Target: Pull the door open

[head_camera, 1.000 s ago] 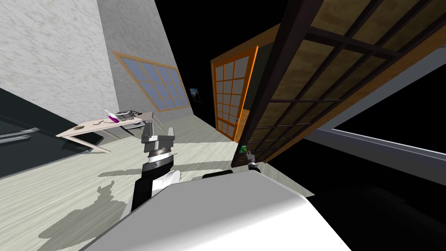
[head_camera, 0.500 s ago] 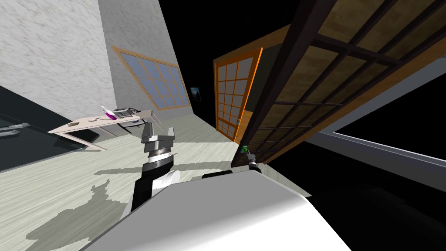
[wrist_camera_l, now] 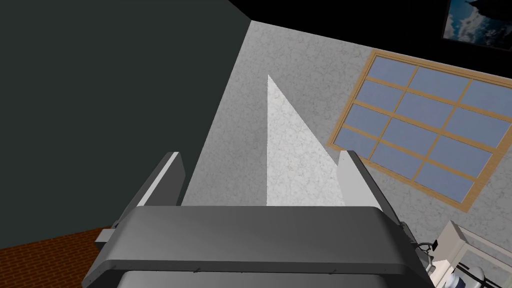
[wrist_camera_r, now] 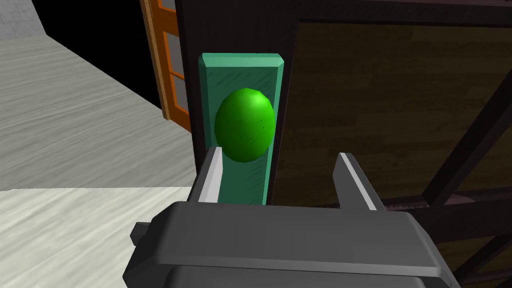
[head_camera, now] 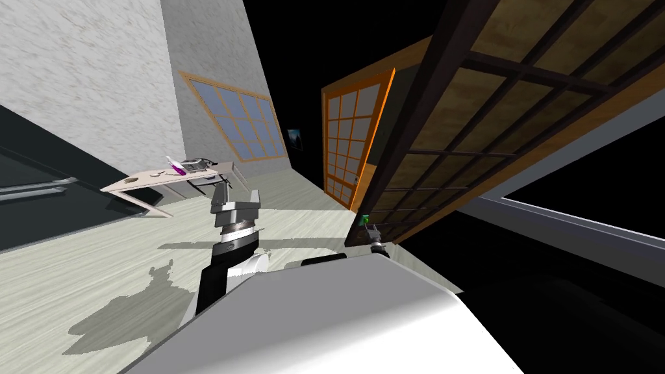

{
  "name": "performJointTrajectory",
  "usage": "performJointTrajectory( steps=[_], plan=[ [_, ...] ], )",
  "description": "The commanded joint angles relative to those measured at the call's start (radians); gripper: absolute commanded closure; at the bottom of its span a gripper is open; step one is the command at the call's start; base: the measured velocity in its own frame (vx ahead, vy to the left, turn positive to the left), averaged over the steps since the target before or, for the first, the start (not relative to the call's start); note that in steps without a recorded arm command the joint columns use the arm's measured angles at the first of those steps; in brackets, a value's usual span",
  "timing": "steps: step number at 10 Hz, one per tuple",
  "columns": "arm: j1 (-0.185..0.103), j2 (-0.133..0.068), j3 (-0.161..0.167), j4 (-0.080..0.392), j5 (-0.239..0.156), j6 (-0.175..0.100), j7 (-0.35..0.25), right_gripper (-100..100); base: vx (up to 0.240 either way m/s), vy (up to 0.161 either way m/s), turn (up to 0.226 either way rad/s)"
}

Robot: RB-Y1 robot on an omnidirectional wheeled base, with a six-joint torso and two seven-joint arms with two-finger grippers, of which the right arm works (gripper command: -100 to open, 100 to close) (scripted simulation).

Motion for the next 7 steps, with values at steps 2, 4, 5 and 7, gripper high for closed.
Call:
performJointTrajectory(
  steps=[2,4,5,7],
  plan=[
    [0.008,-0.016,0.046,-0.003,0.024,-0.035,-0.032,-100,-0.215,-0.039,0.119],
    [0.015,-0.028,0.077,-0.008,0.04,-0.059,-0.052,-100,-0.223,-0.068,0.131],
    [0.018,-0.034,0.092,-0.011,0.048,-0.072,-0.063,-100,-0.224,-0.056,0.106],
    [0.01,-0.019,0.059,0.009,0.038,-0.066,-0.054,-100,-0.062,-0.021,0.142]
  ],
)
